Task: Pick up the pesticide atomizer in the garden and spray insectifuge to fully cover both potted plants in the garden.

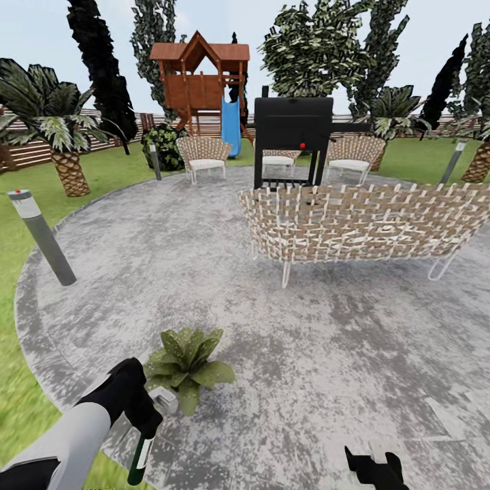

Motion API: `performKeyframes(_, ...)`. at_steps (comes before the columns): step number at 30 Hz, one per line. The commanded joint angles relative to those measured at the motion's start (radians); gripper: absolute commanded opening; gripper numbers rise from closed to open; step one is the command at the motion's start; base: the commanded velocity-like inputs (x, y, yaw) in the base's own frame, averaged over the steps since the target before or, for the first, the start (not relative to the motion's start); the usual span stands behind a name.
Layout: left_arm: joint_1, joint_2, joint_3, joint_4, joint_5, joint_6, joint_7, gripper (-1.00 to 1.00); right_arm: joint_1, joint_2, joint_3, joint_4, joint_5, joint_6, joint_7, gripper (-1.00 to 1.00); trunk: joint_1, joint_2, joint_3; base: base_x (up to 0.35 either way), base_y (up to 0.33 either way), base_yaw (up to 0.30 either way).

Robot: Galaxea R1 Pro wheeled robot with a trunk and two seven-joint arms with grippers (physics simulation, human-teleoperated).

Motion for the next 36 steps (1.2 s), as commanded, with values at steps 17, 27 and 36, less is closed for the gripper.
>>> performKeyframes(17,0.029,-0.004,0.007,0.001,-0.004,0.008,0.043,-1.00,-0.001,0.001,-0.010,-0.003,0.005,-0.004,0.008,1.00,0.000,0.000,0.002,0.031,-0.058,0.132)
performKeyframes(27,0.050,-0.001,0.006,0.010,-0.004,0.007,0.067,-1.00,-0.001,-0.008,-0.012,-0.005,0.005,-0.004,0.008,1.00,0.000,0.000,0.003,0.024,-0.127,0.151)
performKeyframes(36,0.050,-0.009,0.006,0.012,-0.003,0.010,0.107,-1.00,-0.001,-0.013,-0.012,-0.003,0.005,-0.004,0.008,1.00,0.000,0.000,0.003,0.001,-0.283,0.000)
